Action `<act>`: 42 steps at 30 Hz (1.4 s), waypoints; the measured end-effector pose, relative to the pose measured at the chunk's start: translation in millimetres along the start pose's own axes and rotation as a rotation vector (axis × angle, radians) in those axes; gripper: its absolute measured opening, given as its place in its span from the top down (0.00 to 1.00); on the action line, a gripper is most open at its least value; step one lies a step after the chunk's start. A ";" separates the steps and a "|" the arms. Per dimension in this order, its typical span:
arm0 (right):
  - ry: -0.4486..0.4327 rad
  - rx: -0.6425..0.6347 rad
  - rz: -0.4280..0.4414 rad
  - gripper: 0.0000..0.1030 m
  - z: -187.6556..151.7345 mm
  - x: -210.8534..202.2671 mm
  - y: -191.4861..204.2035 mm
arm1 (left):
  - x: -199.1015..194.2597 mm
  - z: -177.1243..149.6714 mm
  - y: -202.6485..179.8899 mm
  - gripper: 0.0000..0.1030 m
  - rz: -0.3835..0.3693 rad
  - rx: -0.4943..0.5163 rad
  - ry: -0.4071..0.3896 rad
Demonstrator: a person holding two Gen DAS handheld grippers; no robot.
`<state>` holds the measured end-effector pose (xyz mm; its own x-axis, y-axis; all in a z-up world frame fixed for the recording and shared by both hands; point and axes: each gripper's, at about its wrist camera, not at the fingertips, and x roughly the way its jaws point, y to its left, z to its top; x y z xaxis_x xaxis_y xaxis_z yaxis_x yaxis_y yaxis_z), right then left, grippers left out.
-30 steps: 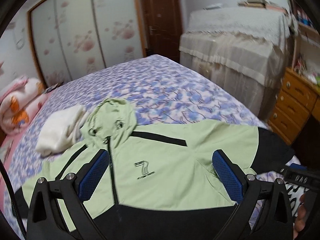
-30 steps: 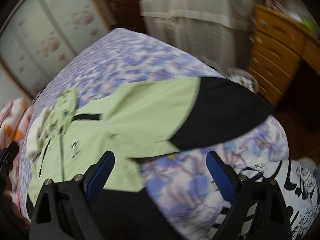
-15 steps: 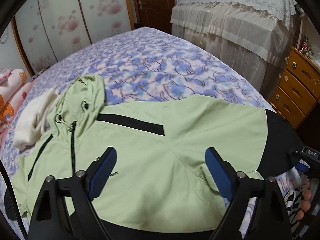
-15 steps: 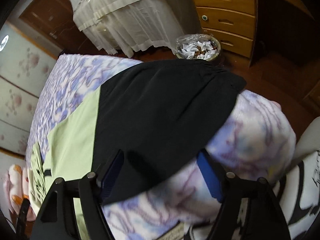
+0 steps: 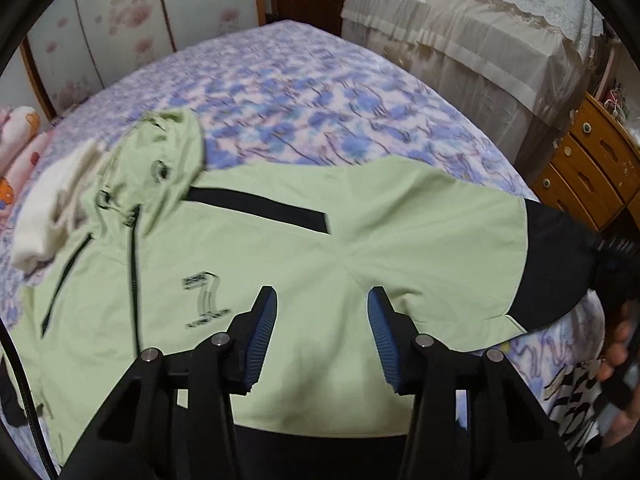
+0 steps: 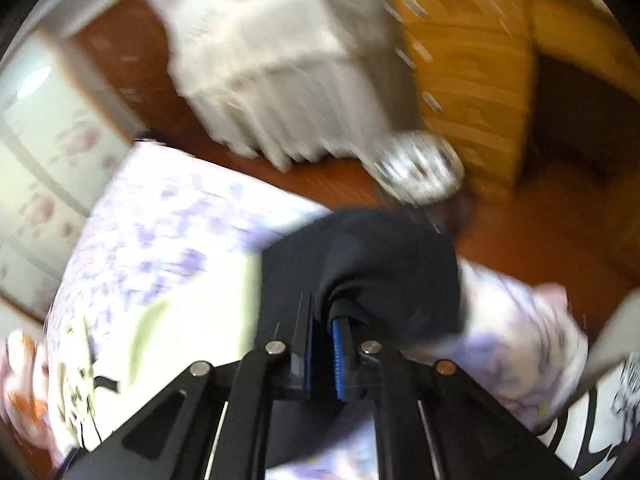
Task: Fold large clothes
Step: 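Fold the held black sleeve across the jacket's chest with the right gripper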
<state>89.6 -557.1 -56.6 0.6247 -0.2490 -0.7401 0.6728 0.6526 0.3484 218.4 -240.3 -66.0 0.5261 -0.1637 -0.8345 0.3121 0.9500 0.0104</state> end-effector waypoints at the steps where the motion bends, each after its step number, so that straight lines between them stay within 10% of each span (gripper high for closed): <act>1: -0.032 -0.058 0.052 0.93 0.1 -13.1 21.8 | -3.0 -0.4 3.6 0.55 0.006 0.000 -0.009; 8: -0.059 -0.537 0.410 0.93 -60.4 -76.5 197.1 | -35.5 -19.8 68.1 0.31 0.060 -0.098 -0.052; 13: 0.112 -0.777 0.434 0.83 -150.0 -52.0 260.7 | -34.1 -46.1 127.6 0.31 0.091 -0.200 -0.018; 19: 0.392 -0.810 0.437 0.73 -217.0 -7.9 244.2 | -2.1 -82.2 174.6 0.31 0.074 -0.298 0.129; 26: 0.410 -0.752 0.458 0.68 -209.1 -24.1 204.5 | 20.8 -91.1 177.6 0.31 -0.115 -0.380 0.159; 37: 0.408 -0.522 0.434 0.67 -183.3 -16.3 155.1 | 44.8 -51.9 66.4 0.31 -0.150 -0.120 0.184; 42: 0.397 -0.509 0.424 0.67 -181.3 -15.4 146.7 | 73.1 -39.8 25.4 0.31 -0.020 0.009 0.216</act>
<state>106.9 -327.7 -98.3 0.5350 0.3080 -0.7867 0.0826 0.9076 0.4115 233.3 -217.6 -148.7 0.3384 -0.1208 -0.9332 0.3280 0.9447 -0.0034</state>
